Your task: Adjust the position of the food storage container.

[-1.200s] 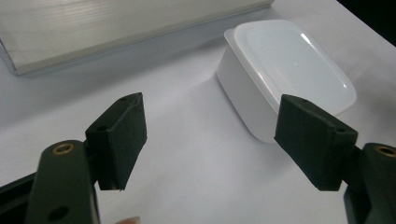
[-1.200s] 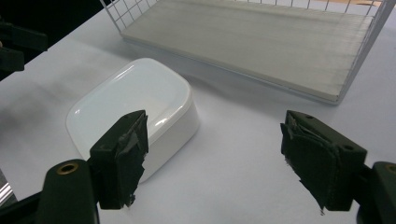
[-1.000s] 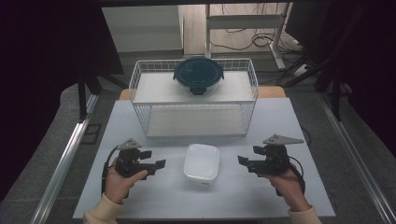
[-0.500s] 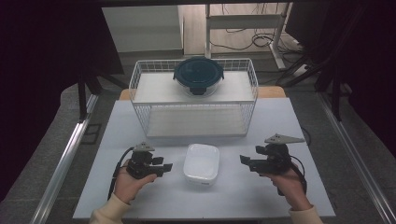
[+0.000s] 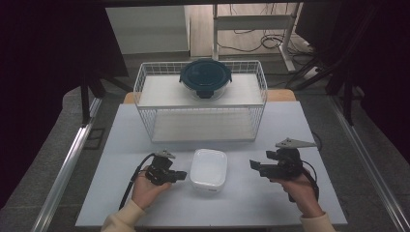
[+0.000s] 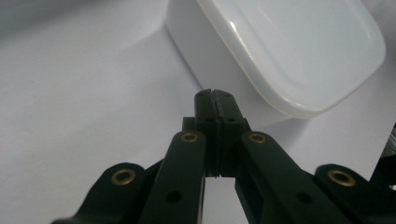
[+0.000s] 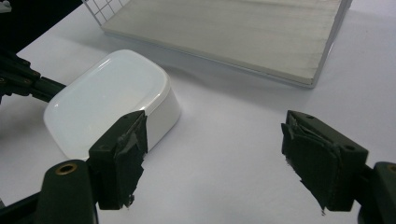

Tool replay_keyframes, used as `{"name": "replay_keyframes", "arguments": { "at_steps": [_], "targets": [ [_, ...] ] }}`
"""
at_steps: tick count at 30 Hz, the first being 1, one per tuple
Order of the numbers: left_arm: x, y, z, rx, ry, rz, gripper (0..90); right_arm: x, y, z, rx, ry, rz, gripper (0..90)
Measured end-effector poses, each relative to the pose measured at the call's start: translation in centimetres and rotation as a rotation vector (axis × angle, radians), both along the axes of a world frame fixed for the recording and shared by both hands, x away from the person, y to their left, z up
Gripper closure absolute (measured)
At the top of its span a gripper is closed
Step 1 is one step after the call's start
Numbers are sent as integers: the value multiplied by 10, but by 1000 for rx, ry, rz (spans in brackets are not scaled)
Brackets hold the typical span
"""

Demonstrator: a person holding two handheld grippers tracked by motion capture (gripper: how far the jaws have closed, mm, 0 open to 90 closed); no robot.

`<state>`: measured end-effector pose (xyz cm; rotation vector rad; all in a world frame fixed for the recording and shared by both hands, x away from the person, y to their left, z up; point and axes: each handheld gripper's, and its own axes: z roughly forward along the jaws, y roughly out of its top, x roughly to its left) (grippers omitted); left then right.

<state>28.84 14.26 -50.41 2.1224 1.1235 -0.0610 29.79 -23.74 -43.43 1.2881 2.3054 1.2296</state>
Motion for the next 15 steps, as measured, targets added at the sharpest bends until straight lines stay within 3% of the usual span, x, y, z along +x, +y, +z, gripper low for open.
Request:
{"name": "replay_keyframes", "arguments": {
  "at_steps": [3,7,12,15],
  "targets": [
    [1,-3,-1,-14,7,-2,899,0,-1,0,-1,3,-2,223],
    [1,-9,-2,8,-1,-19,899,1,-2,0,-4,1,-2,223],
    [1,-14,-2,-6,9,-18,899,2,-4,-1,-2,6,-10,223],
    [-2,-23,-1,-13,13,-45,900,3,-4,-1,-4,7,-14,224]
  ]
}}
